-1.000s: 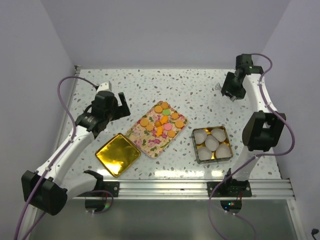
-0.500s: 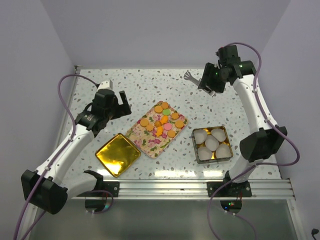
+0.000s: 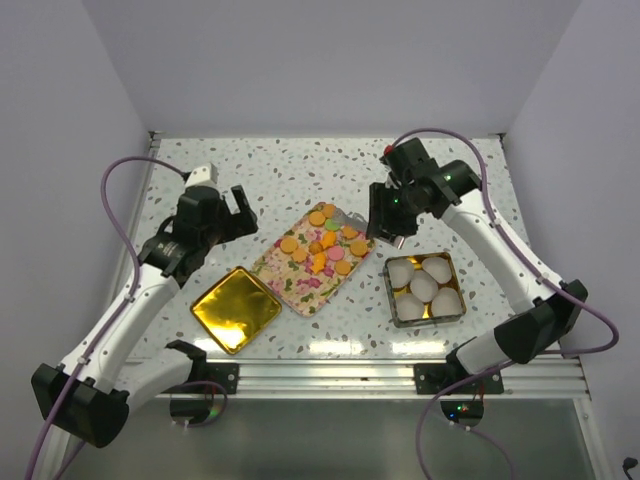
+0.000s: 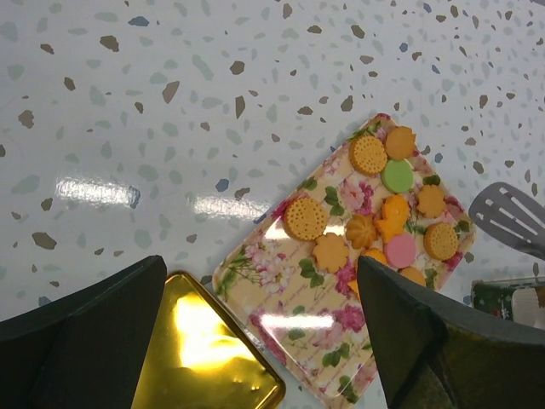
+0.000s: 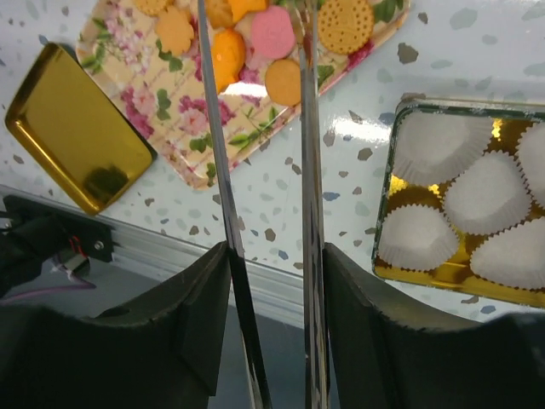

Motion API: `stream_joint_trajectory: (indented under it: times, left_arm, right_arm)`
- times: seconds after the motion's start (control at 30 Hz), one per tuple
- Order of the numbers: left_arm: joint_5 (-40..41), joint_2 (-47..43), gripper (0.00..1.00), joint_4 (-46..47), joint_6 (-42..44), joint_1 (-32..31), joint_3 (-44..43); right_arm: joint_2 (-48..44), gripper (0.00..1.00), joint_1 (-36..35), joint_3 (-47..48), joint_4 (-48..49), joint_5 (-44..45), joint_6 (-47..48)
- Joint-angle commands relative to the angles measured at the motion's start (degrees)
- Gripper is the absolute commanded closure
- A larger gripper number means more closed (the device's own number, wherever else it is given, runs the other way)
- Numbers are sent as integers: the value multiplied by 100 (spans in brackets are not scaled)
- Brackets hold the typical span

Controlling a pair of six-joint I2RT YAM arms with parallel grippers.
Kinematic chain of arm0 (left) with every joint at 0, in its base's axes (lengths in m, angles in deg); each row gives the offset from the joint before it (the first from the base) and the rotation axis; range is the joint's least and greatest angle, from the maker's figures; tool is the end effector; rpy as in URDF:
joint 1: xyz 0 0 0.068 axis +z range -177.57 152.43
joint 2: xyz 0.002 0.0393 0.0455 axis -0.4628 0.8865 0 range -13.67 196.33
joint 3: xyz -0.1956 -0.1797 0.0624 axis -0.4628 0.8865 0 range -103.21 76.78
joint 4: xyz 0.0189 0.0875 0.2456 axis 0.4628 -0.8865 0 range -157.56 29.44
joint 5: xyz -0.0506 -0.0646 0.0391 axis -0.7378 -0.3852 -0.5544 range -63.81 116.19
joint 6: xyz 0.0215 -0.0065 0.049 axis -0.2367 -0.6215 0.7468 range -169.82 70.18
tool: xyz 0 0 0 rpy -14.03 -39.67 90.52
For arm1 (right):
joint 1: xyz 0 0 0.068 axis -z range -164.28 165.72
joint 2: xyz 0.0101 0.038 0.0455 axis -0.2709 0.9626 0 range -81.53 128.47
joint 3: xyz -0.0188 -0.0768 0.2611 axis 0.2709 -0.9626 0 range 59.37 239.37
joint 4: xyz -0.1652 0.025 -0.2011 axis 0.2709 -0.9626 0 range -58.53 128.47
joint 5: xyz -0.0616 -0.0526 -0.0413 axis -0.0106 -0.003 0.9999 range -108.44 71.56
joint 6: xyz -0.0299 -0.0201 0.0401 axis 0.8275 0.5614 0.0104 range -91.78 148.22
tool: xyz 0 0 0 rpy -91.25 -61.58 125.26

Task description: Pack the cookies

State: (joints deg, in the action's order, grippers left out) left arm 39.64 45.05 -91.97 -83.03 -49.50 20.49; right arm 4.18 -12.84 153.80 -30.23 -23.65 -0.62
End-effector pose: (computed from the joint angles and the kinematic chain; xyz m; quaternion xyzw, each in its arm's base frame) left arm 0.2075 -0.0745 0.3283 -0.1410 0.8666 -0.1248 0.4622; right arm 0.2515 0.1405 0.3785 -0.0094 0.9649 0.1627 0.2058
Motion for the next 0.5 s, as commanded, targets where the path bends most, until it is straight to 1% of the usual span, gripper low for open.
stream_joint_trajectory:
  times: [0.0, 0.07, 0.23, 0.4, 0.47]
  left_arm:
    - [8, -211, 0, -48, 61, -39, 118]
    - [8, -264, 0, -66, 34, -39, 171]
    - [43, -431, 0, -171, -19, -30, 206]
    - [131, -659, 0, -338, -98, -39, 215]
    - [166, -773, 0, -408, -124, -30, 250]
  right_arm:
    - [-195, 52, -378, -127, -99, 266, -201]
    - [-134, 57, -554, -127, -99, 345, -236]
    - [77, 56, -976, -118, -117, 512, -306]
    - [349, 50, -1099, 13, -160, 775, -245]
    - [463, 49, -1099, 145, -239, 968, -184]
